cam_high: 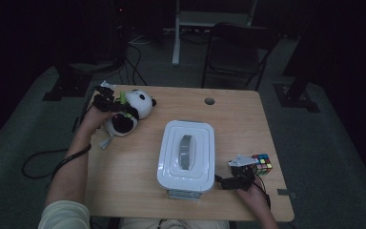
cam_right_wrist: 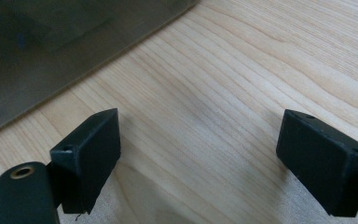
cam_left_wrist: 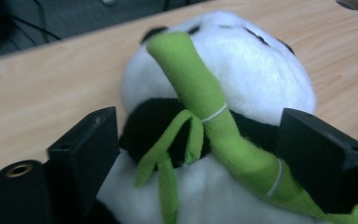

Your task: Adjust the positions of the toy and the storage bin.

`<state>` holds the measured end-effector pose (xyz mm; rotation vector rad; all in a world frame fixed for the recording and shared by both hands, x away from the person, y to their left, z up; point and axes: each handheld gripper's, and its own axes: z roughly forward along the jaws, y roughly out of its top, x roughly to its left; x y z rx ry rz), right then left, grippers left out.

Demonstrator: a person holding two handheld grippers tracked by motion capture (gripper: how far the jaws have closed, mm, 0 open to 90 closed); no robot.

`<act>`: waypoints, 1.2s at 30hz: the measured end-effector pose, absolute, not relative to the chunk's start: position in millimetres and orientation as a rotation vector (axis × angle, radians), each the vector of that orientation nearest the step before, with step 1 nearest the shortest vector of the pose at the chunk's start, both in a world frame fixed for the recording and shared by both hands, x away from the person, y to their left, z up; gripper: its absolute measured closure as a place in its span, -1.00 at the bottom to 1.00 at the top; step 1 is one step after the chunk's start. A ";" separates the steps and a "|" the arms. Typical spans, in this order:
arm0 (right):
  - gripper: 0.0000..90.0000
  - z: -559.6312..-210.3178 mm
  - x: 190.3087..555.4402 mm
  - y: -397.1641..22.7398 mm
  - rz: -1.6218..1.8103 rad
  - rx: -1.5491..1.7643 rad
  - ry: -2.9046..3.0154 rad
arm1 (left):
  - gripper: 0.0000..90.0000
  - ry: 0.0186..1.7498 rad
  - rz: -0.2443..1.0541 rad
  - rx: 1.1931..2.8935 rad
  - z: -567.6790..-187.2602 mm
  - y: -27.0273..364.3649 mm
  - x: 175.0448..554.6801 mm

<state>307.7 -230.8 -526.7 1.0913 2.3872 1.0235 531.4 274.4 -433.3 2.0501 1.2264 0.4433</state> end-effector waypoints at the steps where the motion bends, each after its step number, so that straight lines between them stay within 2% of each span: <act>1: -0.71 -526.7 307.7 -230.8 1.024 1.091 2.387 | -0.60 1.226 0.424 2.049 -435.2 274.7 531.8; 5: -0.71 -526.7 307.7 -230.8 1.024 1.091 2.387 | -0.44 1.268 0.356 2.057 -442.7 271.8 531.9; 9: -0.71 -526.7 307.7 -230.8 1.023 1.091 2.387 | -0.29 1.268 0.377 2.094 -442.9 265.8 528.5; 10: -0.71 -526.7 307.7 -230.8 1.023 1.090 2.386 | -0.09 1.271 0.398 2.105 -442.3 263.2 526.4; 12: -0.71 -526.7 307.7 -230.8 1.023 1.091 2.387 | -0.01 1.280 0.411 2.098 -441.6 262.4 524.8; 15: -0.71 -526.7 307.7 -230.8 1.024 1.091 2.386 | 0.40 1.309 0.435 2.051 -439.5 261.7 519.8; 21: -0.71 -526.7 307.7 -230.8 1.023 1.091 2.387 | 0.50 1.309 0.458 1.982 -433.8 260.6 507.9; 36: -0.71 -526.7 307.7 -230.8 1.024 1.091 2.387 | 0.51 1.226 0.462 1.956 -414.4 259.4 460.8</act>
